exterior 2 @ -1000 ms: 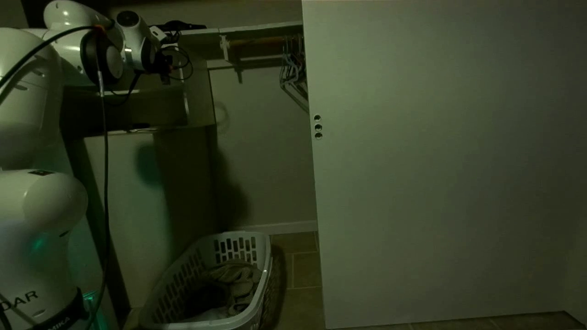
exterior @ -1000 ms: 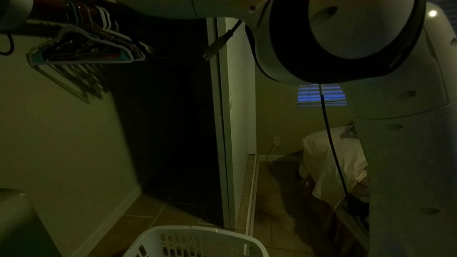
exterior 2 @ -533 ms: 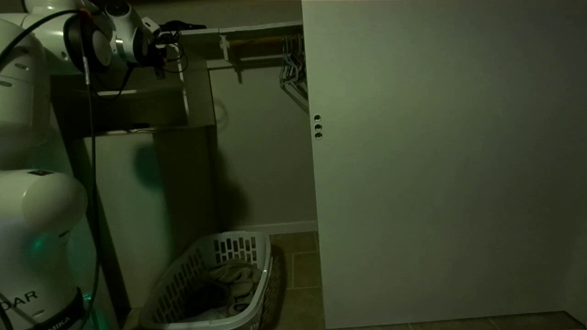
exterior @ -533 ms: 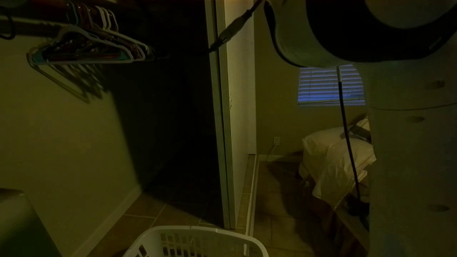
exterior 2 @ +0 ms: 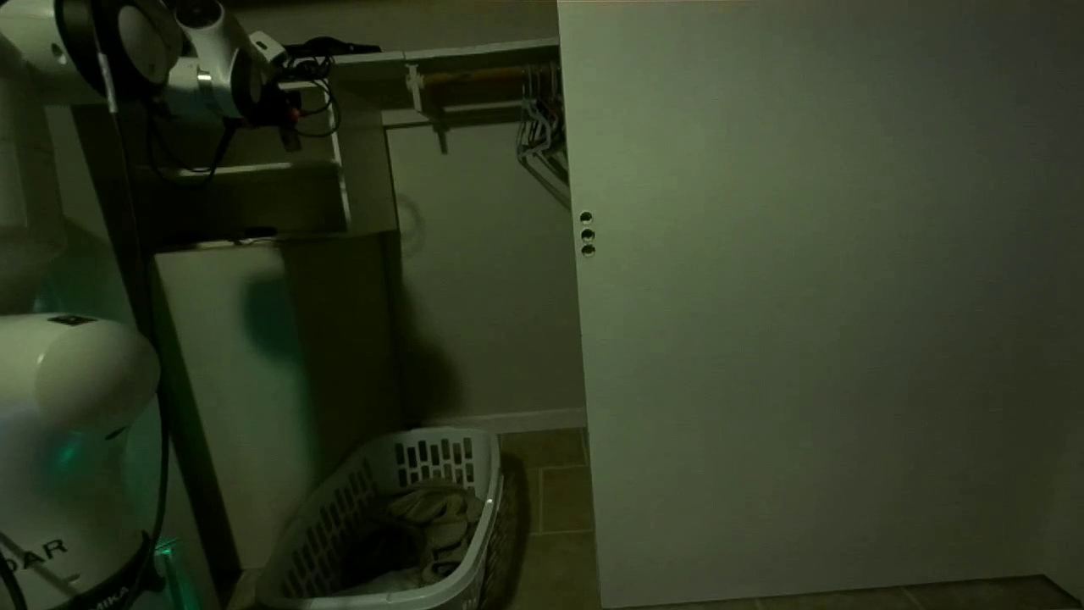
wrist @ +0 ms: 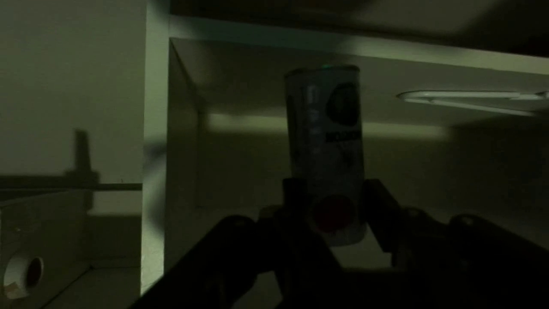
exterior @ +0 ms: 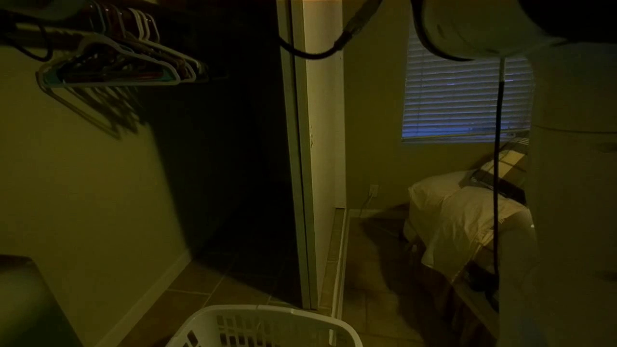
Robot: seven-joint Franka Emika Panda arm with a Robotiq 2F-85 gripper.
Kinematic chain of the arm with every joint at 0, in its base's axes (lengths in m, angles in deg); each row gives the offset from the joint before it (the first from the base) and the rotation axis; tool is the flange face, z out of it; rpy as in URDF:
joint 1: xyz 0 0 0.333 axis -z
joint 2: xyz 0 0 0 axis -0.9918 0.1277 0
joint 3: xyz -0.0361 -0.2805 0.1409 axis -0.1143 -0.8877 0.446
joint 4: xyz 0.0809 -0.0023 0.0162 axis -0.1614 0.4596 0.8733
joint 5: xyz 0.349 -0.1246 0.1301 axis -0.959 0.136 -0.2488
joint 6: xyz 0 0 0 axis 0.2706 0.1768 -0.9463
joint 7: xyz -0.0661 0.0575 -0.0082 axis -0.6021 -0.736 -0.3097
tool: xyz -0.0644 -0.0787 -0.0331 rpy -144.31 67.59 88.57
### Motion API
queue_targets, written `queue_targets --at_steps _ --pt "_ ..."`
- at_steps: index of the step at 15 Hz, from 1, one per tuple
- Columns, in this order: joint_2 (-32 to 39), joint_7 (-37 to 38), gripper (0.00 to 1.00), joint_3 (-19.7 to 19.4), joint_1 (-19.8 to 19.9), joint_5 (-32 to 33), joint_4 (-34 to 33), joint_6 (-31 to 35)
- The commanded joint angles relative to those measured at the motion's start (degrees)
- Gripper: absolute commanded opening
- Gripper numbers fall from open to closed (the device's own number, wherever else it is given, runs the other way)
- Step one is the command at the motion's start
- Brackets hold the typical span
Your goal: Move the black object to the lower shelf
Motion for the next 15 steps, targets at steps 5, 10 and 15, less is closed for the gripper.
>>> queue_targets --at_steps 5,10,15 --pt "-9.5 0.5 0.17 -0.2 0.6 -1.4 15.1 8.5" --pt "-12.8 0.1 0.17 -0.1 -0.2 -3.2 20.6 11.1" --pt "-15.9 0.2 0.17 -0.3 -0.9 -4.5 26.2 13.0"
